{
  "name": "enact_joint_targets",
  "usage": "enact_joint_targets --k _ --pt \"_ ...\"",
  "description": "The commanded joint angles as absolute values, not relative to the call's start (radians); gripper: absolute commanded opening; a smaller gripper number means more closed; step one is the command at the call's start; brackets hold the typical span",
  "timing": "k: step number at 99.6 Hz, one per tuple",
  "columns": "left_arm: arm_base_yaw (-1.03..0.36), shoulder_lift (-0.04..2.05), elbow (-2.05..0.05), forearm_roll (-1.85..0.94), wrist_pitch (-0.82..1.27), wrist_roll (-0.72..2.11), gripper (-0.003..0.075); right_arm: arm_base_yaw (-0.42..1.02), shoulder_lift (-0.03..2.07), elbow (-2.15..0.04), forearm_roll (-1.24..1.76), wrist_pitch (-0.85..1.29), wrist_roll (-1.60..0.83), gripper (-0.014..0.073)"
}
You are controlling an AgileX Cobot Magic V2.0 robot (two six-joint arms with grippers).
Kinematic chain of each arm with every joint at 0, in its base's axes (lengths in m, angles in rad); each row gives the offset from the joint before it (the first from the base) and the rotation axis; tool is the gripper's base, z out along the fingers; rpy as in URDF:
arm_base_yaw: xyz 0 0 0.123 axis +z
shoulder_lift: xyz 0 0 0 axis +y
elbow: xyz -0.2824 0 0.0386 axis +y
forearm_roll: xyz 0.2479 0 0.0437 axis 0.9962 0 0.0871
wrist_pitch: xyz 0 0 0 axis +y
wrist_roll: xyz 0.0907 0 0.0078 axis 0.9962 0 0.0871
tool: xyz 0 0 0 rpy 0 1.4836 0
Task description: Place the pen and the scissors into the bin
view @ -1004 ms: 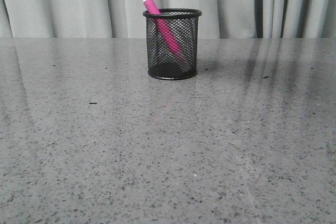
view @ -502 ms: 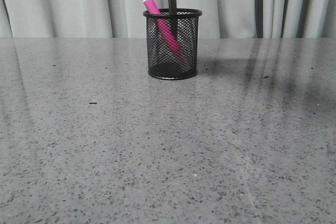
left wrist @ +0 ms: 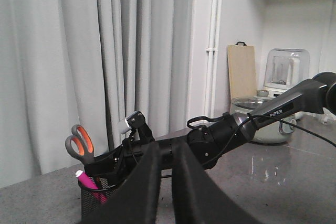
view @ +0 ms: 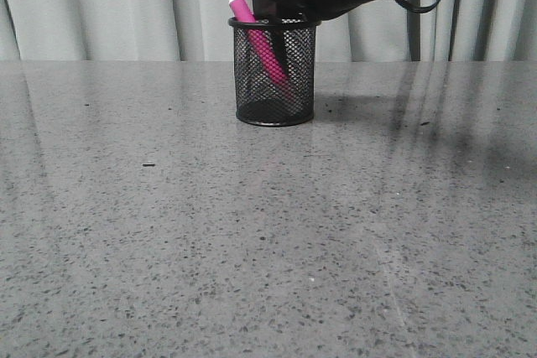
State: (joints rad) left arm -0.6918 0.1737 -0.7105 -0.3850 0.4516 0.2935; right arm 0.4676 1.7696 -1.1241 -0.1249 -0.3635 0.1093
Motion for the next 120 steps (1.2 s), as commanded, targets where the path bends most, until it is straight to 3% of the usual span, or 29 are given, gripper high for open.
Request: enact_joint_targets --k 1,14,29,36,41,49,64,100,120 --pt "-0.693 0.198 -0.731 -0.407 0.384 0.281 0.0028 0.471 1.708 -1.137 -0.105 -0.342 0.108 0.0248" --pt "-0.693 0.198 -0.731 -0.407 0.384 0.281 0.0028 0.471 1.648 -1.137 -0.102 -0.341 0.108 0.0456" --pt "-0.693 0.198 -0.731 -0.407 0.384 0.281 0.0028 0.471 1.52 -1.137 -0.102 -0.332 0.108 0.0474" --pt "-0.693 0.198 -0.731 -0.407 0.382 0.281 0.0028 0.471 1.431 -1.137 -0.11 -0.294 0.108 0.0393" --pt "-0.693 0.198 -0.731 -0.407 0.382 0.281 0.0028 0.471 1.357 -1.137 -0.13 -0.234 0.108 0.0248" --pt "-0.693 0.198 -0.731 -0.402 0.382 0.281 0.0028 0.471 1.214 -1.136 -0.18 -0.086 0.108 -0.0069" --pt "-0.693 0.198 -0.724 -0.356 0.38 0.281 0.0028 0.471 0.926 -1.056 -0.194 0.16 0.108 -0.0067" --pt "-0.693 0.198 -0.506 -0.337 0.119 0.281 -0.002 0.471 0.123 -0.548 -0.276 0.493 0.106 -0.0067" --pt "-0.693 0.198 -0.446 -0.372 0.079 0.281 -0.002 0.471 -0.033 -0.497 -0.275 0.638 0.106 -0.0067"
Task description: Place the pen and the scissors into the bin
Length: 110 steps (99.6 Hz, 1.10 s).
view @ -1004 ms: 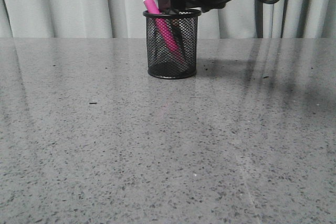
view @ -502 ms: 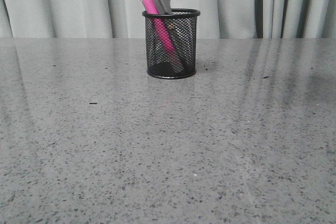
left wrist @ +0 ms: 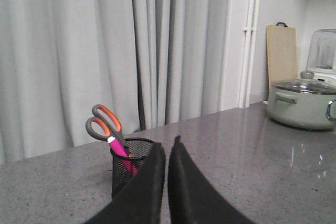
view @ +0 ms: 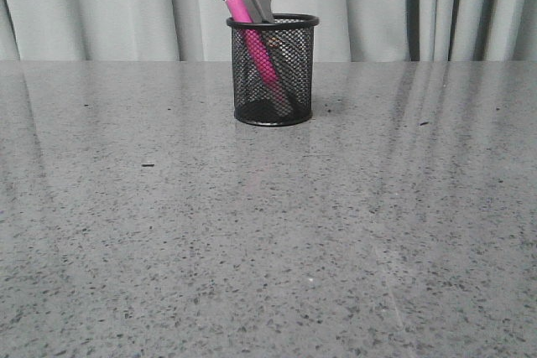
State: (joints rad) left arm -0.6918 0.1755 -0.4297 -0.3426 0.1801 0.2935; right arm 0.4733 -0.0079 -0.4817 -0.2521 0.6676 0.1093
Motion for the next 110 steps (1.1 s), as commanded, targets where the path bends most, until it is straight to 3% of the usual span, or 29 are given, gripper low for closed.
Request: enact_joint_targets --k 1,110 --pt "-0.693 0.198 -0.446 -0.373 0.079 0.281 -0.002 0.471 -0.033 -0.497 -0.277 0.638 0.106 -0.0067" --pt "-0.68 0.198 -0.369 -0.276 0.04 0.339 -0.002 0.471 -0.021 -0.497 -0.275 0.612 0.106 -0.0066"
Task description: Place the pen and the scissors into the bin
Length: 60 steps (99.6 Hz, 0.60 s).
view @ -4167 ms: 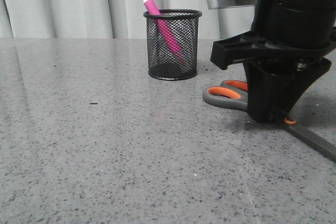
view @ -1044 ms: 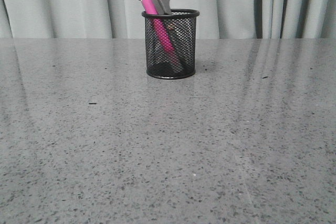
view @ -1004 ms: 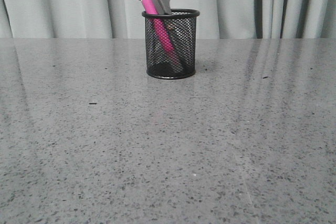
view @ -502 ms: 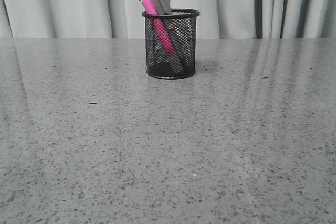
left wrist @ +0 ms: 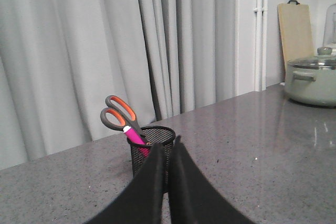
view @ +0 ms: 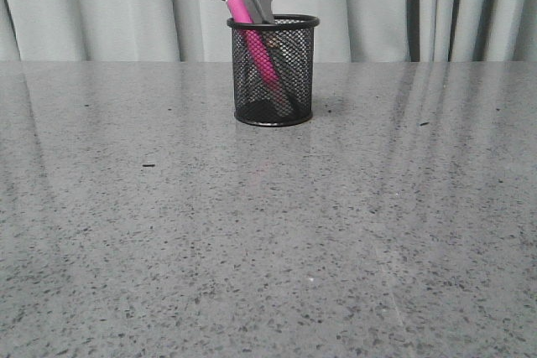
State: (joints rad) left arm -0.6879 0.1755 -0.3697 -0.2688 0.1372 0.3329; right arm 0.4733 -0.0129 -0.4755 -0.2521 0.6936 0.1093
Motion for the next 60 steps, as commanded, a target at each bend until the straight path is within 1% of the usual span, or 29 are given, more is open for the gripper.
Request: enact_joint_targets --k 1,11,18,29,38,49,60 --pt "-0.68 0.198 -0.365 -0.281 0.034 0.339 -0.002 0.471 -0.021 -0.497 -0.275 0.612 0.106 -0.0066" --pt "-0.671 0.198 -0.299 -0.291 0.015 0.339 -0.002 0.471 -0.021 -0.497 -0.275 0.612 0.106 -0.0066" --pt "-0.649 0.198 -0.237 -0.229 -0.033 0.339 -0.002 0.471 -0.021 -0.497 -0.275 0.612 0.106 -0.0066" --pt "-0.587 0.198 -0.107 -0.22 -0.122 0.327 -0.002 0.471 -0.021 -0.497 -0.275 0.612 0.106 -0.0066" --pt "-0.525 0.194 -0.017 -0.218 -0.171 0.264 -0.002 0.471 -0.021 -0.497 -0.275 0.612 0.106 -0.0066" --pt "-0.472 0.157 0.029 -0.186 -0.144 0.222 -0.002 0.471 -0.021 -0.497 -0.275 0.612 0.106 -0.0066" --pt "-0.429 0.084 0.029 -0.168 -0.045 0.222 -0.002 0.471 -0.021 -0.497 -0.275 0.612 0.106 -0.0066"
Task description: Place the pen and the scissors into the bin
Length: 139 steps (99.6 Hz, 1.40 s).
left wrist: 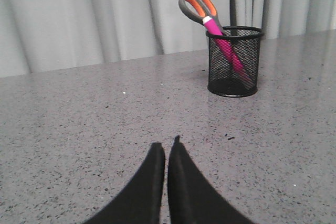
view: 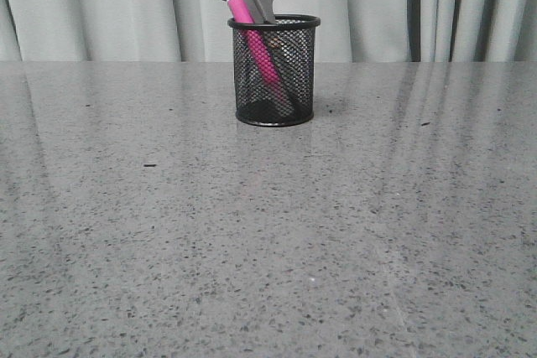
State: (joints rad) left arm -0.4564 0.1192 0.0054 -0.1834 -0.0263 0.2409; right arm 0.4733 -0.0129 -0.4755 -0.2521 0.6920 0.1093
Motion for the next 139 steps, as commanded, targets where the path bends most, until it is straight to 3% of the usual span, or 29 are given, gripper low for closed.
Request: enact_joint_targets --k 1,27,39,139 --pt "-0.421 0.079 0.029 -0.168 -0.038 0.222 -0.002 0.471 -0.021 -0.497 -0.275 0.612 0.106 -0.0066" --pt "-0.211 -0.034 0.029 -0.17 0.28 0.118 -0.002 0.471 -0.021 -0.497 -0.275 0.612 0.106 -0.0066" --pt "-0.163 -0.036 0.029 -0.199 0.288 0.109 -0.002 0.471 -0.021 -0.497 -0.275 0.612 0.106 -0.0066" --pt "-0.158 -0.036 0.029 -0.201 0.287 0.109 -0.002 0.471 -0.021 -0.497 -0.275 0.612 0.106 -0.0066"
